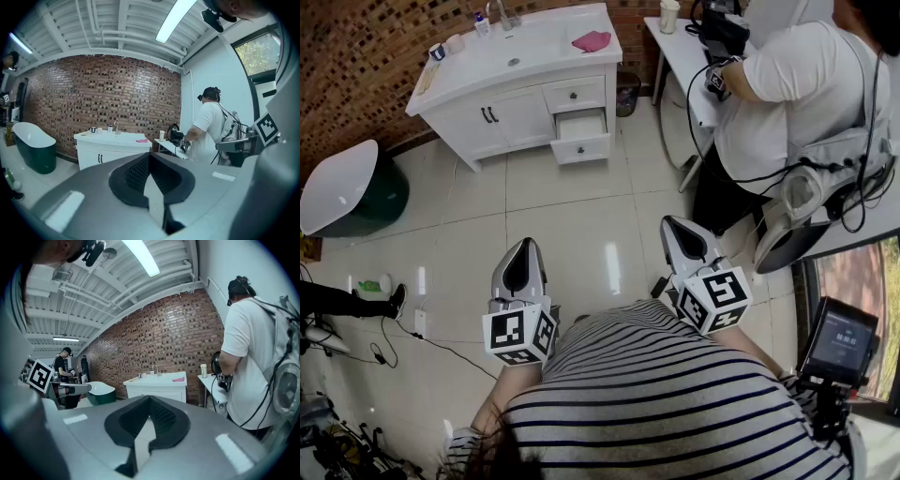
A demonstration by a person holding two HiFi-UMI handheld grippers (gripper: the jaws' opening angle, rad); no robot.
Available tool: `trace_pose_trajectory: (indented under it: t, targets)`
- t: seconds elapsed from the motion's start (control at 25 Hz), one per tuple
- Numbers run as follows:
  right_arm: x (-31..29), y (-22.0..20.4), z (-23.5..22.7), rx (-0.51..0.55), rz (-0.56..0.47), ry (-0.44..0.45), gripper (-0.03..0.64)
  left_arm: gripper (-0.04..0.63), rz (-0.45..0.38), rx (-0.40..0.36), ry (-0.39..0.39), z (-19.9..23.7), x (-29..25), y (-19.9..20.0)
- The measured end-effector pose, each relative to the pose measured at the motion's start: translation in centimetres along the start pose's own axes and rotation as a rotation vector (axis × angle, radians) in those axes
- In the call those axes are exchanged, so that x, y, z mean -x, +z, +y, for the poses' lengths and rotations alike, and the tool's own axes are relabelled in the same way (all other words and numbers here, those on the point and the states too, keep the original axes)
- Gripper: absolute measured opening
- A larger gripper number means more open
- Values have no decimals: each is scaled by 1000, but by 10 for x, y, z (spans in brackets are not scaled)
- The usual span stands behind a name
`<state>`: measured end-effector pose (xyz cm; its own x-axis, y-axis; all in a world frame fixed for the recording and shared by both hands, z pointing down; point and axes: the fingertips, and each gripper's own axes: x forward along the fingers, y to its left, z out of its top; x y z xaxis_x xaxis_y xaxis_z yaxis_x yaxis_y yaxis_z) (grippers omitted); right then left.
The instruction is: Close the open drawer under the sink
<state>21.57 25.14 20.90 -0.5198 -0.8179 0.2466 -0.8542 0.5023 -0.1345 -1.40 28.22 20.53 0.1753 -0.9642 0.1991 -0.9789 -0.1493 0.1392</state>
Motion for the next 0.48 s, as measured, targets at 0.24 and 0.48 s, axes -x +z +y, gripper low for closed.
trace_pose_trajectory:
  t: [0.24,0.48]
  targets:
    - [-2,-6,-23,-29,10,3,1,15,21,1,9,-10,-16,-8]
    - [-46,-9,-41,-42,37,7,0,15,58,-7,29,19,-56,-13]
